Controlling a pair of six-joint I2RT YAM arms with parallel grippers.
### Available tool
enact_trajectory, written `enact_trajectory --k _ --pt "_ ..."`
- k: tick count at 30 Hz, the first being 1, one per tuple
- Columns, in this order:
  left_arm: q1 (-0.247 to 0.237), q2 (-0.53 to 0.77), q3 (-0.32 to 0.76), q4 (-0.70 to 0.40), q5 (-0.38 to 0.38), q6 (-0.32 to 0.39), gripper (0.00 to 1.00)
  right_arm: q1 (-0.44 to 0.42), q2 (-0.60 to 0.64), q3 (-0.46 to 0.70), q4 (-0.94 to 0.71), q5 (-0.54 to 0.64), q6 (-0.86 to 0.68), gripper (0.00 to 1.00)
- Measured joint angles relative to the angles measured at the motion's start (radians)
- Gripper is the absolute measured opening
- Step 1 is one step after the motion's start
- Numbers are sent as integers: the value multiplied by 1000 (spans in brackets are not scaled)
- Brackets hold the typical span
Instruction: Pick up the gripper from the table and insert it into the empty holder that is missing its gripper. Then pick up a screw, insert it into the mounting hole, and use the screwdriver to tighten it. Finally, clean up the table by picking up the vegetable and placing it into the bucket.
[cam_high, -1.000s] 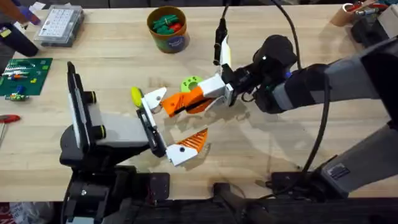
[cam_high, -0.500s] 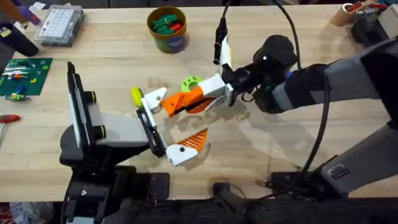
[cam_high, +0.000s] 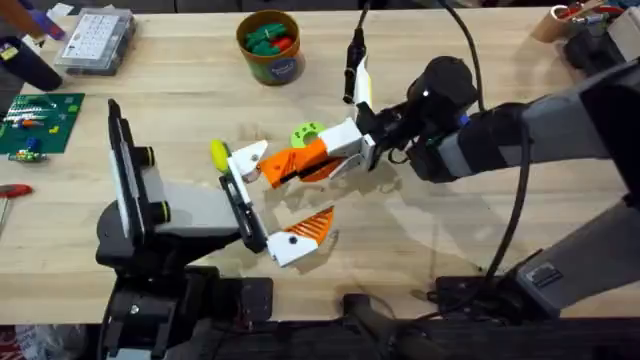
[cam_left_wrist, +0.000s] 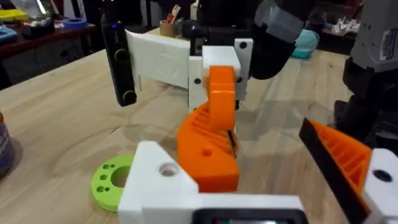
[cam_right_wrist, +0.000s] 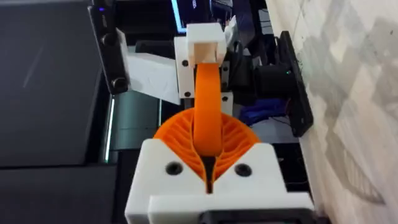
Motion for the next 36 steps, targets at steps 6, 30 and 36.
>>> enact_trajectory --k 6,30,36 --pt "0 0 0 0 0 0 986 0 0 -1 32 4 0 15" --pt "1 0 0 2 -7 0 987 29 0 -1 15 72 0 15" --pt "1 0 0 2 -9 0 987 37 0 -1 5 87 -13 15"
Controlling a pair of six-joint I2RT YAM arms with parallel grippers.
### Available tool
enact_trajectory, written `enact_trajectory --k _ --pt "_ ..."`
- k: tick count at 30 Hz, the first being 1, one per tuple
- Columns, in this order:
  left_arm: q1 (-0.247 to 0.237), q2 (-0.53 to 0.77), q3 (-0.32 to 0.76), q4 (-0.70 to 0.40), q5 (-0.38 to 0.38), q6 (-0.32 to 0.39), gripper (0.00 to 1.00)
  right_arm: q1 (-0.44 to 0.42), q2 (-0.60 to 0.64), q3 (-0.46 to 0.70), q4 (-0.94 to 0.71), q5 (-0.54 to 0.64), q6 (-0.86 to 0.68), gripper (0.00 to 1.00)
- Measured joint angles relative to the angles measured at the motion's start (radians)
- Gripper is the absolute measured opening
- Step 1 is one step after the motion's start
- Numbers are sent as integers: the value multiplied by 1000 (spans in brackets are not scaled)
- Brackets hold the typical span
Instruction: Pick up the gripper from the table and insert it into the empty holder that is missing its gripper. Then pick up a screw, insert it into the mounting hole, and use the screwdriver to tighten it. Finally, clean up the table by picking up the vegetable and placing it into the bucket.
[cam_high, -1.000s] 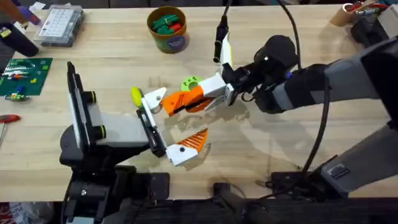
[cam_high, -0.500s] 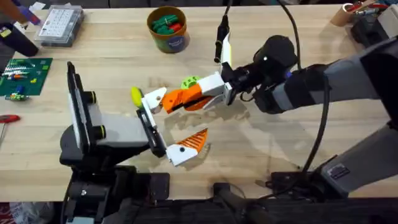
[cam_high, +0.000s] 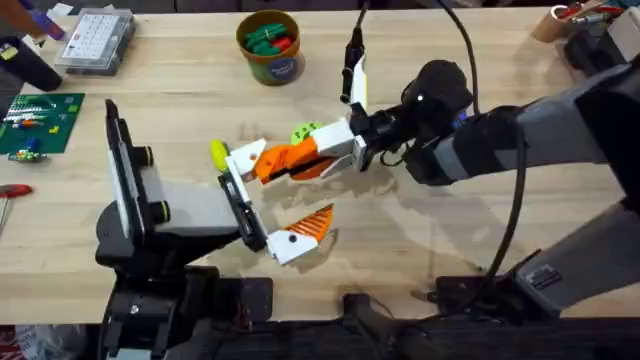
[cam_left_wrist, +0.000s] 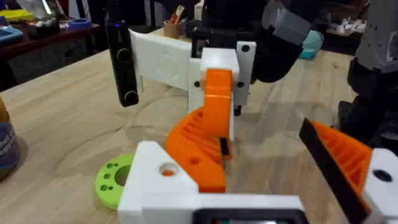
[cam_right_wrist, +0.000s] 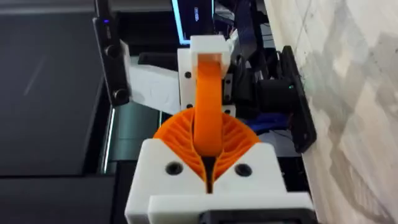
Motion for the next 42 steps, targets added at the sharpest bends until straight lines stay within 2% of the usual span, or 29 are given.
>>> enact_trajectory --k 14,42 --pt "0 0 0 1 -4 -2 986 29 1 55 -126 6 -78 16" --pt "2 0 0 3 -25 1 986 33 30 124 -203 -8 -146 17"
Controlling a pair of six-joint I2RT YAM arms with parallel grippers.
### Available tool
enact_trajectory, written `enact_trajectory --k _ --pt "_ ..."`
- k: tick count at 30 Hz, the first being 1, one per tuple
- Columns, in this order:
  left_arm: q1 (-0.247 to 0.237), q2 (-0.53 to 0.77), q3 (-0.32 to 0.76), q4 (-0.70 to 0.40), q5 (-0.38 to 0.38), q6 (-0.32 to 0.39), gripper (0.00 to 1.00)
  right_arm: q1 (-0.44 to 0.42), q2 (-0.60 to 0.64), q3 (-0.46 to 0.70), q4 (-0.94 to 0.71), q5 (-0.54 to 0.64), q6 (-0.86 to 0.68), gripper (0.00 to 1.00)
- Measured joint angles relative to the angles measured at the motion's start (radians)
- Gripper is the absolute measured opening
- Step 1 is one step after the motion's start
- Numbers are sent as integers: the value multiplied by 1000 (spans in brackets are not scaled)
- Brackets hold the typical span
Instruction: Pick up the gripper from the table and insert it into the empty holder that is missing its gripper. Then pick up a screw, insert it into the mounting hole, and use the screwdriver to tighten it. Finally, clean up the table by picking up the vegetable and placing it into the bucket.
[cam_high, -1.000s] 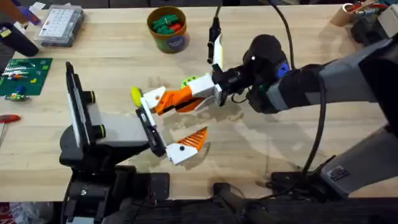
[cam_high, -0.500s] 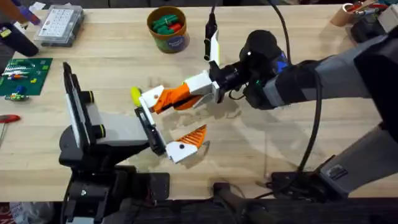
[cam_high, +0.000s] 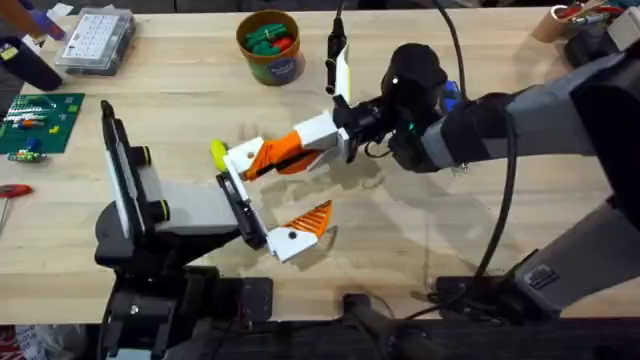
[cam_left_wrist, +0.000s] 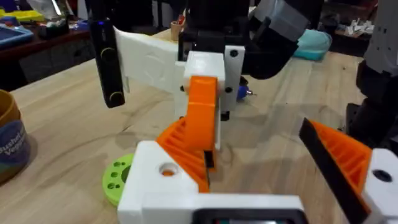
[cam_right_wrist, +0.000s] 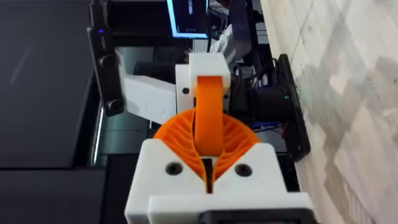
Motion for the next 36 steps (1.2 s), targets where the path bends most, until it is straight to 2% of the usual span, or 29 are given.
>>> enact_trajectory --k 36 --pt "6 0 0 2 -32 -4 986 10 36 50 -29 11 -23 17"
